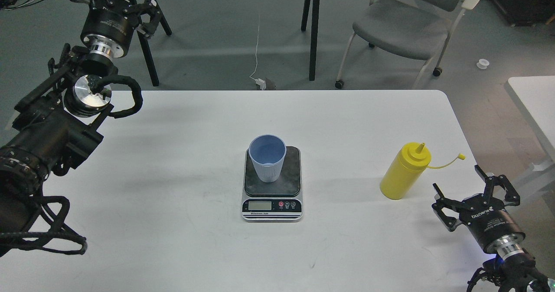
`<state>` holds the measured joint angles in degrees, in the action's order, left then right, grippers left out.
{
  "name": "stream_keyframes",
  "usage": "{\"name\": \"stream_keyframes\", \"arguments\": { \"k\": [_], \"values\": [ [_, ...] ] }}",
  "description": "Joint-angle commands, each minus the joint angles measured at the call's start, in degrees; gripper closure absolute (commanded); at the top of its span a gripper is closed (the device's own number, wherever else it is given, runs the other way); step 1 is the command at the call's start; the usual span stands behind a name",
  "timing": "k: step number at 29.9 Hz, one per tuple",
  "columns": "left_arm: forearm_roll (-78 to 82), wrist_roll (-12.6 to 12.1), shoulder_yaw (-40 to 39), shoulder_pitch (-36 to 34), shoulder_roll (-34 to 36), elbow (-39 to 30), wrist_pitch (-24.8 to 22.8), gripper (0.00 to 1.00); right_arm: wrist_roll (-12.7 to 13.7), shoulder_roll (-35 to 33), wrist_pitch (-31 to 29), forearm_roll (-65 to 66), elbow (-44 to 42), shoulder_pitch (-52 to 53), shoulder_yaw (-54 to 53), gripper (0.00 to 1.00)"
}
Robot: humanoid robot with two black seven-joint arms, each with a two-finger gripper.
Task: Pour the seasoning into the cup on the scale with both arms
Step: 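Grasp the yellow squeeze bottle with the right gripper and lift it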
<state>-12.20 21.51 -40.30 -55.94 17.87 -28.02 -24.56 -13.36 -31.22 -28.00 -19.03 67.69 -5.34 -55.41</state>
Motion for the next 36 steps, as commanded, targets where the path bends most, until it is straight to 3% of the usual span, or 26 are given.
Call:
{"name": "stream_keyframes", "arguments": {
  "k": [1,12,27,36],
  "values": [
    [0.1,-0.2,-0.1,0.4,0.7,-0.4,-0.1,0.01,0.1,2.6,0.0,0.0,-0.1,0.1,1.8,0.01],
    [0.2,-0.4,0.3,0.3,1.4,-0.4,0.5,0.01,-0.1,9.6,0.0,2.5,-2.3,2.2,2.6,0.01],
    [0.3,-0.4,0.1,2.5,1.6,-0.1,-0.1,0.01,-0.3,17.9,0.0,2.6,-12.6,9.8,3.3,0.02],
    [0.3,-0.2,0.1,3.6,1.4,-0.6,0.4,0.01,-0.8,20.6,0.0,3.3,-14.0,11.1,2.5,0.1]
  ]
}}
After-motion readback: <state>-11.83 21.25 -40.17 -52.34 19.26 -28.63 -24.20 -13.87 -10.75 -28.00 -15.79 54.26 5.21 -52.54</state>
